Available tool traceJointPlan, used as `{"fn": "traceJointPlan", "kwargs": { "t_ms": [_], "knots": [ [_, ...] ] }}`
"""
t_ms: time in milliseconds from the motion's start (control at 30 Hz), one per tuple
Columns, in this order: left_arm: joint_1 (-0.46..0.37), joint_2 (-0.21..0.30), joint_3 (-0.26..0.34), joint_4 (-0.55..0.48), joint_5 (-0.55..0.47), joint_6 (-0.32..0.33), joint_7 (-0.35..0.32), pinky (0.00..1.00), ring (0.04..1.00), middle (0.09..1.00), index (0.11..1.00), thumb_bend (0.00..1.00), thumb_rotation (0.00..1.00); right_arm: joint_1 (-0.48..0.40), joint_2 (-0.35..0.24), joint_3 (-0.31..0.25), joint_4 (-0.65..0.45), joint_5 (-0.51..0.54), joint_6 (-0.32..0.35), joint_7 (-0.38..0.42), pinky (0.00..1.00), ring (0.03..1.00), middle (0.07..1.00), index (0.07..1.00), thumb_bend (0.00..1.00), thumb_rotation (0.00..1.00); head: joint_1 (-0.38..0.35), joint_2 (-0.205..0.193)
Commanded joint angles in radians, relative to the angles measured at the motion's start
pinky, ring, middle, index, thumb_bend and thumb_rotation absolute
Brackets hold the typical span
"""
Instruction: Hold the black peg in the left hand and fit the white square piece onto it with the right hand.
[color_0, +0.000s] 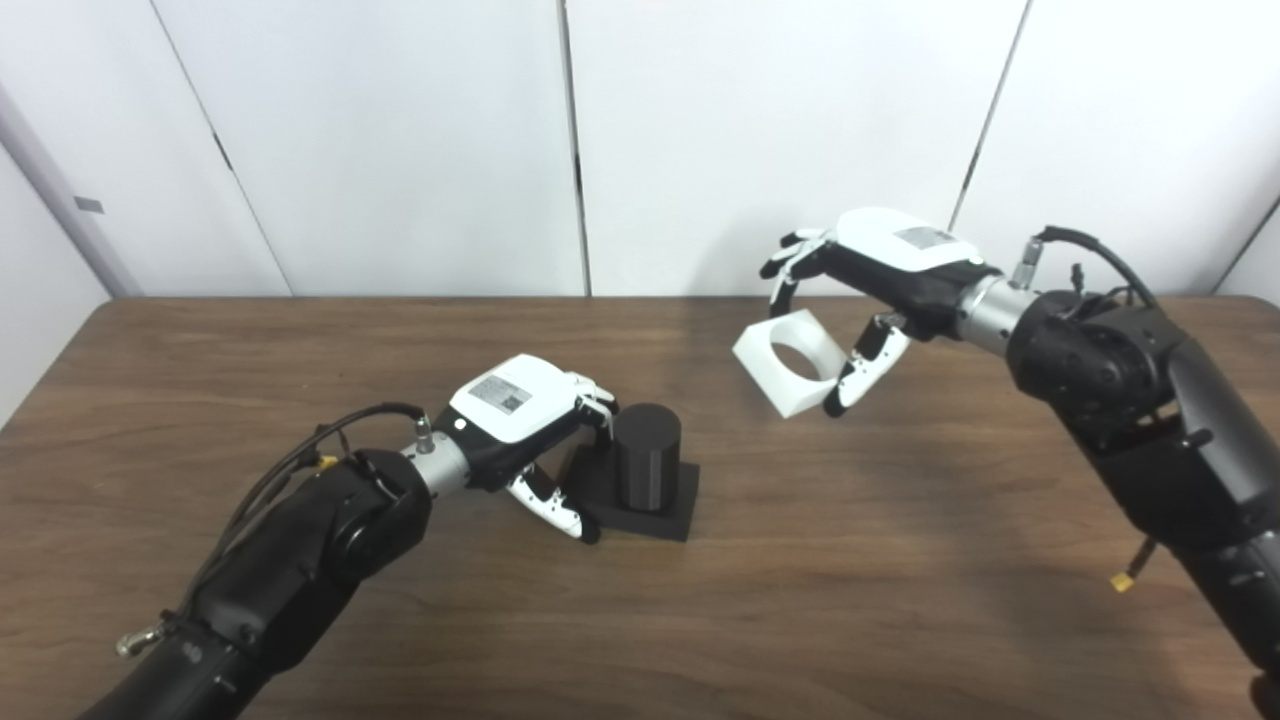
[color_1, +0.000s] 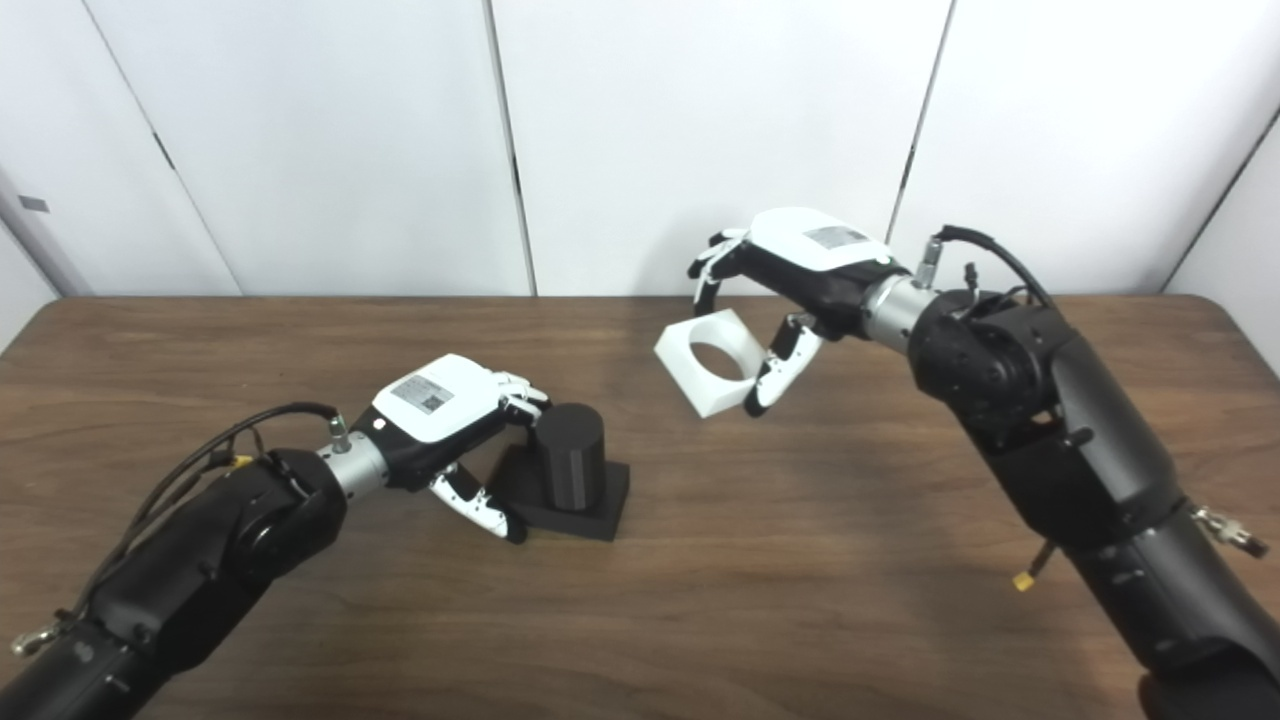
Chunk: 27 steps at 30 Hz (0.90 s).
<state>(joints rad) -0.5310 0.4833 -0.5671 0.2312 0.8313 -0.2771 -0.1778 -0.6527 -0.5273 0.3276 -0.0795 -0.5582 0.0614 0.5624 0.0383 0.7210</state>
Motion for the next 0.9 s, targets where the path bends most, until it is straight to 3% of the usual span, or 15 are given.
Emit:
{"fn": "traceJointPlan", "kwargs": {
  "t_ms": [0, 333, 867],
  "knots": [
    [0.020, -0.023, -0.042, 0.029, 0.052, 0.003, -0.045, 0.78, 0.851, 0.827, 0.491, 0.52, 0.07, -0.071, 0.003, -0.011, -0.034, 0.008, -0.034, -0.008, 0.84, 0.934, 0.833, 0.479, 0.52, 0.13, 0.002, 0.000],
    [0.019, -0.039, -0.047, 0.025, 0.068, 0.018, -0.056, 0.78, 0.851, 0.831, 0.492, 0.52, 0.08, -0.080, 0.051, 0.014, -0.047, -0.004, -0.018, 0.013, 0.86, 0.935, 0.831, 0.479, 0.52, 0.13, 0.021, 0.002],
    [0.013, -0.053, -0.053, 0.013, 0.078, 0.043, -0.068, 0.77, 0.851, 0.831, 0.491, 0.52, 0.08, -0.087, 0.128, 0.060, -0.002, -0.007, -0.081, 0.007, 0.83, 0.915, 0.826, 0.478, 0.52, 0.13, 0.049, 0.006]
  ]
}}
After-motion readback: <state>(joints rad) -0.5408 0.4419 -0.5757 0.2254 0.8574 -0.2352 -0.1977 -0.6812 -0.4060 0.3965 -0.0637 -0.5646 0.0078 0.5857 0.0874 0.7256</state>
